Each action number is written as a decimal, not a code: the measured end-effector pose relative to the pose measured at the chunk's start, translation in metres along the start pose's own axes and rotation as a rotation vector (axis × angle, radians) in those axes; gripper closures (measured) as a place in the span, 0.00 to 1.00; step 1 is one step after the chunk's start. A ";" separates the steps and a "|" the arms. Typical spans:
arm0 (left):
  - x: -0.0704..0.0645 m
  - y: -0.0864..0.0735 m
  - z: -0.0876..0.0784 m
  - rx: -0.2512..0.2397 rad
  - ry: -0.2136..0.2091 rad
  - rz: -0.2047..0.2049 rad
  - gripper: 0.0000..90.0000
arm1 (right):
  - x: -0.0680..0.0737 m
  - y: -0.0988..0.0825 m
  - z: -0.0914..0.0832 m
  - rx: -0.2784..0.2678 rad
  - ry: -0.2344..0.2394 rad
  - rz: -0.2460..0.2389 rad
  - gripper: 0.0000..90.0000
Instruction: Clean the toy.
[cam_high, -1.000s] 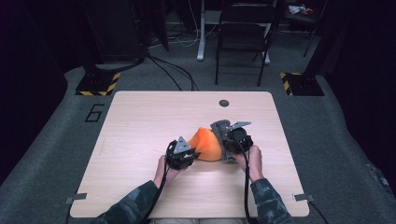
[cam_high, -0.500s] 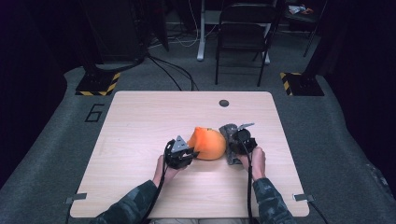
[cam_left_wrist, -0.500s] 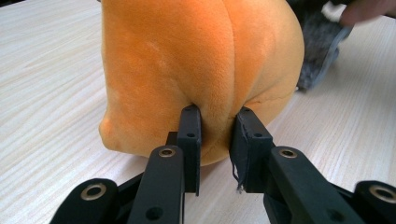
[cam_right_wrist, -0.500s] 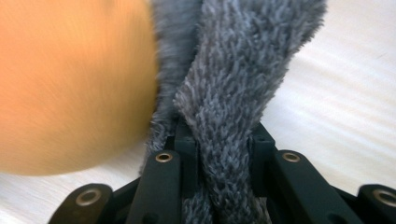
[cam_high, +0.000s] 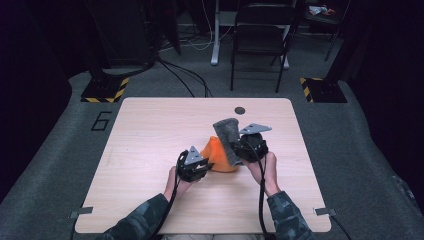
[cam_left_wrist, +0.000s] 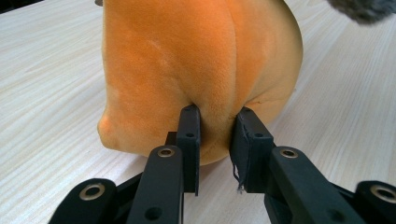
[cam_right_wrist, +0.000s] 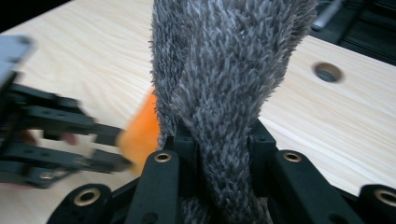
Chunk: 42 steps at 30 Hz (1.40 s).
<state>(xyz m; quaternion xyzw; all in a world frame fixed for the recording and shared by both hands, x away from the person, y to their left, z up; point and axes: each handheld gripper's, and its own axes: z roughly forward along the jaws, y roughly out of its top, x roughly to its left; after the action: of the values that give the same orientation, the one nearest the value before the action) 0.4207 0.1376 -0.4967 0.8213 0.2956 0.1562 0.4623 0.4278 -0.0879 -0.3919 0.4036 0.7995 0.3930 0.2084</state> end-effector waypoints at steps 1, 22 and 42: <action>0.000 0.000 0.000 0.001 -0.002 -0.002 0.82 | 0.004 0.001 0.002 -0.001 0.010 0.001 0.79; 0.001 -0.003 0.000 0.005 0.009 0.007 0.83 | -0.009 -0.020 0.035 0.135 -0.060 -0.021 0.76; -0.002 -0.004 0.006 0.001 0.046 0.033 0.94 | -0.031 -0.033 0.036 0.137 -0.017 0.058 0.78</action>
<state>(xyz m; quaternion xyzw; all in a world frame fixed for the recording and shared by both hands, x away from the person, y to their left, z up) 0.4212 0.1338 -0.5035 0.8224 0.2926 0.1826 0.4524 0.4542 -0.1082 -0.4393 0.4430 0.8108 0.3397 0.1757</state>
